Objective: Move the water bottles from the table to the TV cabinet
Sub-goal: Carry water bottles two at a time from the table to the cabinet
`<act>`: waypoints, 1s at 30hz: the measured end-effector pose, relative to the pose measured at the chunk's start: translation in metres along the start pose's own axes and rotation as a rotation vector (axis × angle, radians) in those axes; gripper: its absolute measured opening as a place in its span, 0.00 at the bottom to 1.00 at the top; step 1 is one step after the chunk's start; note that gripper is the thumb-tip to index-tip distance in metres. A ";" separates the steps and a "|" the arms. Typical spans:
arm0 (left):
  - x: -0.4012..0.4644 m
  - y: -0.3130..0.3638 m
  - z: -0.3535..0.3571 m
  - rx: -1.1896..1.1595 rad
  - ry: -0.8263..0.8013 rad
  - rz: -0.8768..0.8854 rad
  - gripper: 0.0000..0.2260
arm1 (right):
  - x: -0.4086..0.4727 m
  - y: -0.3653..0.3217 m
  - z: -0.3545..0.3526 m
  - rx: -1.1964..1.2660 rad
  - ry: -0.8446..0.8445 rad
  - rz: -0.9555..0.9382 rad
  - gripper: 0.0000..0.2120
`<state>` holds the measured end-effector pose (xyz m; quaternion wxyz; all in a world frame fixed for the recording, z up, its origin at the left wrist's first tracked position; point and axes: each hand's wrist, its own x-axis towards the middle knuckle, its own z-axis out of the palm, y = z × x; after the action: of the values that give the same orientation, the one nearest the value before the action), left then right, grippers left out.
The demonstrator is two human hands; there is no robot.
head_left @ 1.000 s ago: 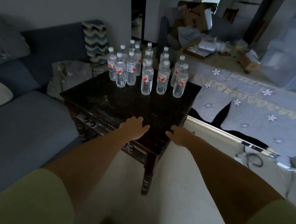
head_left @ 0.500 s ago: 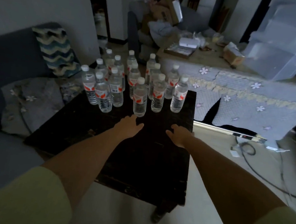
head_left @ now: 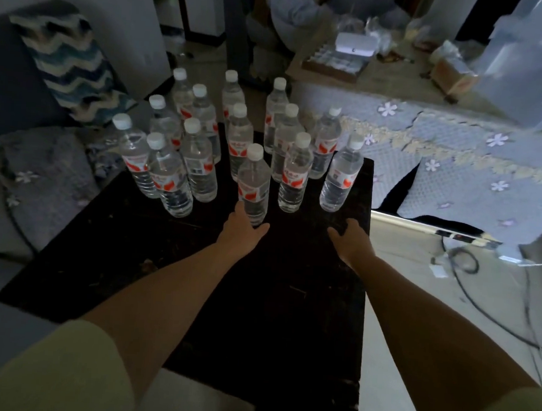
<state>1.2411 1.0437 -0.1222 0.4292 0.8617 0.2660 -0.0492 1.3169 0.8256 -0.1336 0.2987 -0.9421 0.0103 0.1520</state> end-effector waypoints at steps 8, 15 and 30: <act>0.070 0.010 0.027 -0.275 0.263 -0.110 0.44 | 0.105 -0.002 -0.004 0.375 0.106 -0.004 0.44; 0.100 0.006 0.042 -0.505 0.433 -0.126 0.42 | 0.157 -0.018 0.013 0.661 0.176 -0.041 0.39; 0.092 -0.005 0.029 -0.320 0.193 -0.060 0.34 | 0.126 -0.003 0.017 0.485 0.170 -0.018 0.29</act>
<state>1.3208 1.0621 -0.1732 0.5318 0.7748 0.3357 0.0638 1.4323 0.8462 -0.1816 0.5153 -0.8524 0.0630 0.0624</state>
